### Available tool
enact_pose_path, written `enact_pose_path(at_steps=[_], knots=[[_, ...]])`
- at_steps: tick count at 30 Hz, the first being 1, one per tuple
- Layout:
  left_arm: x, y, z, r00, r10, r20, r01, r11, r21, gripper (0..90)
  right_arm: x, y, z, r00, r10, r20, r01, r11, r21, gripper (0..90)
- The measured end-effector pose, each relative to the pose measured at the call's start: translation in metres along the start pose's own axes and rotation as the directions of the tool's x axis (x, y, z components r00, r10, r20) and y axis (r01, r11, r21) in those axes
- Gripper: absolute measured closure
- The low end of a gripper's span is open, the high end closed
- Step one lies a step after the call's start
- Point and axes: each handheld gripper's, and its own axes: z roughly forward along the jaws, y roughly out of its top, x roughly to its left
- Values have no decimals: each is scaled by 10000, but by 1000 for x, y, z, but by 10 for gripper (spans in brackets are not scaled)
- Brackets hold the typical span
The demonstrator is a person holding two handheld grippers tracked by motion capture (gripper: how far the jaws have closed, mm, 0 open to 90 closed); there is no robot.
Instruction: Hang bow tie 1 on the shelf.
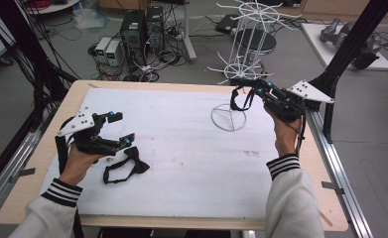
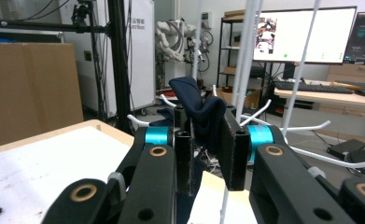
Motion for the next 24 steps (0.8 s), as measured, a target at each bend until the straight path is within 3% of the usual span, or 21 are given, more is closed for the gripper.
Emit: enact_pose_path(at_steps=[17, 24], knots=[[1, -1, -3, 10000, -4, -65, 4, 10000, 27, 129, -5, -1, 2, 9992, 178, 367, -187, 9995, 247, 783], [0, -1, -4, 10000, 28, -31, -28, 10000, 16, 129, -8, -4, 3, 9972, 650, 357, -660, 9975, 254, 775]])
